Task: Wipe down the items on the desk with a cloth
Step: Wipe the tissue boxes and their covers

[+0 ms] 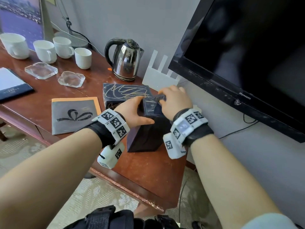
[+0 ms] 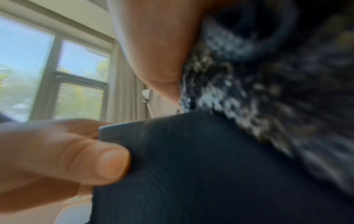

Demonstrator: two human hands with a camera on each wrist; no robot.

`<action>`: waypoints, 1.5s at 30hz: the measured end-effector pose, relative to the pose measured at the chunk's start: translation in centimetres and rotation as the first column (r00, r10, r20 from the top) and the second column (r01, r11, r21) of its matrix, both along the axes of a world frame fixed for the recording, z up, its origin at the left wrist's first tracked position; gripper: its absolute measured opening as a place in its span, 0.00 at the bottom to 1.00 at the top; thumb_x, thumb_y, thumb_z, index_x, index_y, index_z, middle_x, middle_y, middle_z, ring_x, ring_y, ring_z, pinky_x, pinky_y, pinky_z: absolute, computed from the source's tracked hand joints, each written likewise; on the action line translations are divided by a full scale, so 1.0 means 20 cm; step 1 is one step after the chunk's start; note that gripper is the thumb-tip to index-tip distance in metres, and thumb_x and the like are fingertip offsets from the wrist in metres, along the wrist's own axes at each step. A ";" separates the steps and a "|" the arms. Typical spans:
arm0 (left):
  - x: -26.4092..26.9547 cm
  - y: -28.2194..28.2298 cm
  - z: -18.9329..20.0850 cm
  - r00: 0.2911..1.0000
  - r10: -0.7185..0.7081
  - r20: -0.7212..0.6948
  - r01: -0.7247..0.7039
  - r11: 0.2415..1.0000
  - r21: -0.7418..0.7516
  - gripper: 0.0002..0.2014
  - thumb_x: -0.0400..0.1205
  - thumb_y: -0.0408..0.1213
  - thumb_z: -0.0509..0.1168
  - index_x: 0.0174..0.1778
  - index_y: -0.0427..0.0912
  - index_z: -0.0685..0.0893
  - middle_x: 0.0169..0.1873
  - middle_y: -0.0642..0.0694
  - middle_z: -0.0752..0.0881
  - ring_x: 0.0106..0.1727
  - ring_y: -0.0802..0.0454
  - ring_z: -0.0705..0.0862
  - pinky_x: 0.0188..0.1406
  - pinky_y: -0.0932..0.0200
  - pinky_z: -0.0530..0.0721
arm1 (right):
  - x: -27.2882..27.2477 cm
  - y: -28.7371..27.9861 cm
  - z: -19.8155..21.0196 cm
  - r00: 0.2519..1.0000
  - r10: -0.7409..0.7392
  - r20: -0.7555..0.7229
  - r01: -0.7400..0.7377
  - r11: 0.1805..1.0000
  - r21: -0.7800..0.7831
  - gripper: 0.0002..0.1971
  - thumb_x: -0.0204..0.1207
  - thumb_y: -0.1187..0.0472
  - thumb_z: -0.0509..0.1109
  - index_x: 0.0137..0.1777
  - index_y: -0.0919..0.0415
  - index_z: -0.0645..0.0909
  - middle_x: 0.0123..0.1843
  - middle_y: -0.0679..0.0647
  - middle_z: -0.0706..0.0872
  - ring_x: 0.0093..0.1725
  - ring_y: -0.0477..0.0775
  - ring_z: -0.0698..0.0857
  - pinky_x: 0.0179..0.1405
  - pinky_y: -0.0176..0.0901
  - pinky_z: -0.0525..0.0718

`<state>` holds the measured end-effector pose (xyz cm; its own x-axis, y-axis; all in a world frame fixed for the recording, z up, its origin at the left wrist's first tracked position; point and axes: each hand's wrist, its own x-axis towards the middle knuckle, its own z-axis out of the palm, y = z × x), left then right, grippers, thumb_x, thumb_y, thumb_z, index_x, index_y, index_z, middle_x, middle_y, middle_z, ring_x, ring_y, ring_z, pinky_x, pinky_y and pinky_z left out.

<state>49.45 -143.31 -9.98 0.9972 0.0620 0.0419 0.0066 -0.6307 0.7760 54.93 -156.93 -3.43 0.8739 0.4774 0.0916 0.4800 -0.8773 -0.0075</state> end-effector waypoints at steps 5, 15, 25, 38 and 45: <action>0.01 0.00 -0.01 1.000 0.004 0.002 -0.004 0.999 0.053 0.33 0.66 0.49 0.78 0.64 0.44 0.75 0.48 0.54 0.78 0.50 0.53 0.78 0.47 0.64 0.70 | -0.11 -0.04 0.02 0.948 0.304 -0.092 -0.307 0.952 -0.017 0.14 0.78 0.59 0.65 0.62 0.46 0.79 0.63 0.46 0.77 0.66 0.52 0.70 0.64 0.49 0.73; 0.01 0.01 -0.02 1.000 -0.005 -0.031 0.005 1.000 0.011 0.35 0.67 0.51 0.77 0.68 0.45 0.73 0.58 0.50 0.81 0.59 0.51 0.80 0.56 0.62 0.74 | -0.02 0.09 -0.03 0.980 0.199 0.001 -0.199 0.980 -0.007 0.15 0.80 0.59 0.62 0.66 0.46 0.77 0.65 0.47 0.75 0.66 0.54 0.68 0.60 0.48 0.74; 0.01 0.02 -0.02 1.000 0.000 -0.018 0.001 0.999 0.048 0.35 0.67 0.53 0.76 0.67 0.45 0.73 0.59 0.49 0.82 0.59 0.50 0.81 0.51 0.64 0.71 | 0.00 -0.02 0.00 0.992 0.115 -0.047 -0.115 0.993 0.001 0.15 0.79 0.60 0.62 0.64 0.46 0.78 0.64 0.49 0.77 0.65 0.57 0.70 0.64 0.51 0.73; 0.00 0.01 -0.02 1.000 0.004 0.001 -0.004 0.999 0.044 0.36 0.67 0.54 0.76 0.69 0.47 0.74 0.62 0.50 0.82 0.62 0.50 0.80 0.59 0.60 0.75 | -0.05 -0.24 -0.10 0.992 -0.121 0.047 0.113 0.983 0.148 0.16 0.81 0.59 0.61 0.67 0.47 0.76 0.66 0.50 0.76 0.67 0.57 0.68 0.58 0.47 0.73; -0.02 -0.01 0.00 1.000 0.021 -0.016 -0.020 0.997 0.072 0.33 0.70 0.46 0.76 0.68 0.41 0.73 0.57 0.48 0.80 0.62 0.48 0.79 0.53 0.62 0.72 | -0.26 -0.05 -0.18 0.965 0.199 0.170 -0.241 0.930 0.279 0.15 0.74 0.66 0.67 0.60 0.54 0.83 0.56 0.55 0.81 0.55 0.64 0.74 0.47 0.54 0.78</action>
<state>49.13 -143.48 -9.92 0.9964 0.0798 0.0299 0.0330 -0.6848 0.7280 49.75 -157.85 -7.00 0.7191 0.5893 0.3682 0.6753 -0.7176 -0.1704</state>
